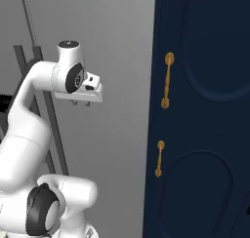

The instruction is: Take the strawberry from the fridge and place it on top of the pancake, located on the dining counter.

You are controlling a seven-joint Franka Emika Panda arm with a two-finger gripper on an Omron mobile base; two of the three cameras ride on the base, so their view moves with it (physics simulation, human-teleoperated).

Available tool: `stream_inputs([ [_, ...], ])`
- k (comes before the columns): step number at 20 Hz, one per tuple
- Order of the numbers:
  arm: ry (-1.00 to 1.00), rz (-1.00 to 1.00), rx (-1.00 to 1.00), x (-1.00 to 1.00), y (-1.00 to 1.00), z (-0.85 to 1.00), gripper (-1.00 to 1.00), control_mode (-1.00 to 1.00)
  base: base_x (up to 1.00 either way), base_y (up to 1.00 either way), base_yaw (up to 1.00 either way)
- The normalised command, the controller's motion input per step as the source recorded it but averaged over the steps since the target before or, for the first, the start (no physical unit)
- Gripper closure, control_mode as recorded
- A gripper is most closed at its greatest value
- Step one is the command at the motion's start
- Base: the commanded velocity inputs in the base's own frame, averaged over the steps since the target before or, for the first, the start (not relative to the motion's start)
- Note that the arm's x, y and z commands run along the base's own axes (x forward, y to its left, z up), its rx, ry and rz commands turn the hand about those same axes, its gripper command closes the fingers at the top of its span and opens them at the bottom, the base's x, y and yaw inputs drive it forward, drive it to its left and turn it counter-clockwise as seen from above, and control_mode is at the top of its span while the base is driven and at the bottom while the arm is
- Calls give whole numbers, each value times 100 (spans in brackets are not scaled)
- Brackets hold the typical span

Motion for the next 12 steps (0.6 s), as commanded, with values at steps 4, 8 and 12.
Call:
stream_inputs([
  [4, 0, 0, 0, 0, 0, 0, -100, 100, -26, 0, 0],
  [8, 0, 0, 0, 0, 0, 0, -100, 100, -54, 10, -3],
  [12, 0, 0, 0, 0, 0, 0, -100, 100, -30, 59, -12],
])
